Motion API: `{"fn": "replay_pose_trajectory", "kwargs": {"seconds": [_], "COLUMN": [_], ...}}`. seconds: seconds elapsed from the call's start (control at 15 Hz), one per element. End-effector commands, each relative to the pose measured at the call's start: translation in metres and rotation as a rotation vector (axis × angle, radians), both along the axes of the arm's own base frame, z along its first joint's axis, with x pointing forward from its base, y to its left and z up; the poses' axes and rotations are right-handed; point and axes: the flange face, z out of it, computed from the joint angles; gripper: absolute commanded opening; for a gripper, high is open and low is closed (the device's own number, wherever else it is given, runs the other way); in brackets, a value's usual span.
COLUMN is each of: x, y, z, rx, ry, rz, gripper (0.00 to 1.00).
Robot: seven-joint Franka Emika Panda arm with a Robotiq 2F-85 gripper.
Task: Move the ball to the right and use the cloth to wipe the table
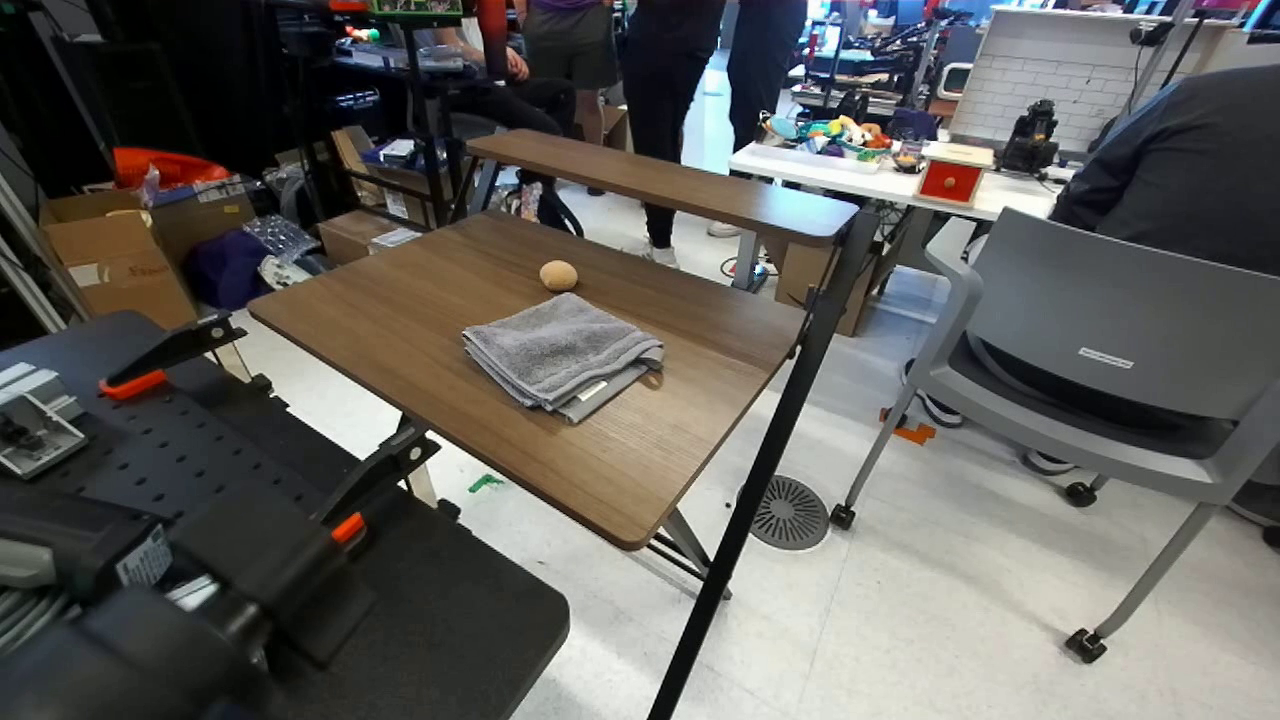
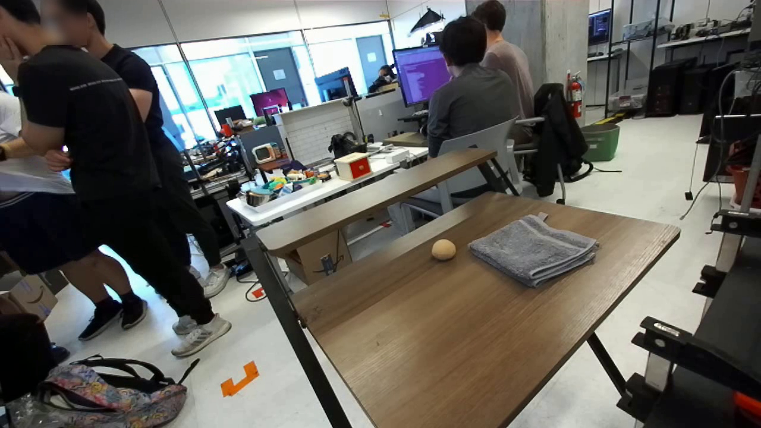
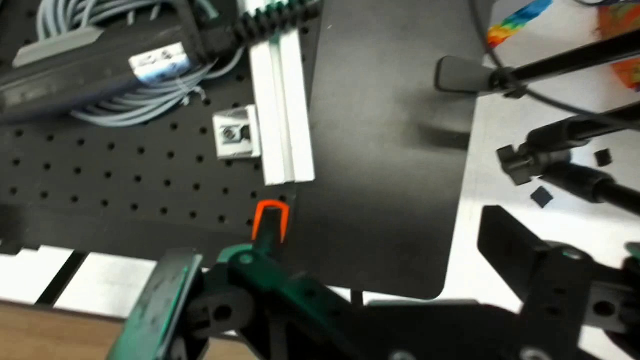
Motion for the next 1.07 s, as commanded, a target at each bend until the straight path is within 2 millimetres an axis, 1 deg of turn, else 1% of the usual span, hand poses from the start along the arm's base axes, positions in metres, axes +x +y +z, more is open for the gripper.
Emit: {"fn": "replay_pose_trajectory", "kwargs": {"seconds": [0.0,0.07,0.2,0.27,0.33,0.4,0.47,0.53,0.67,0.73,0.8,0.87,0.93,1.0], "x": [0.032,0.043,0.07,0.079,0.085,0.075,0.081,0.084,0.093,0.099,0.106,0.117,0.133,0.152], "y": [-0.025,-0.034,-0.062,-0.071,-0.071,-0.066,-0.073,-0.074,-0.063,-0.063,-0.071,-0.078,-0.09,-0.109], "z": [0.007,0.01,0.015,0.022,0.026,0.023,0.025,0.026,0.031,0.031,0.029,0.029,0.027,0.022], "rx": [0.05,0.048,0.053,0.06,0.077,0.068,0.078,0.081,0.119,0.136,0.131,0.132,0.122,0.094], "ry": [-0.106,-0.161,-0.279,-0.334,-0.389,-0.314,-0.348,-0.36,-0.464,-0.516,-0.554,-0.589,-0.6,-0.591], "rz": [-0.083,-0.107,-0.161,-0.199,-0.228,-0.194,-0.216,-0.223,-0.196,-0.23,-0.267,-0.306,-0.358,-0.401], "gripper": [1.0,1.0,1.0,1.0,1.0,1.0,1.0,1.0,1.0,1.0,1.0,1.0,1.0,1.0]}}
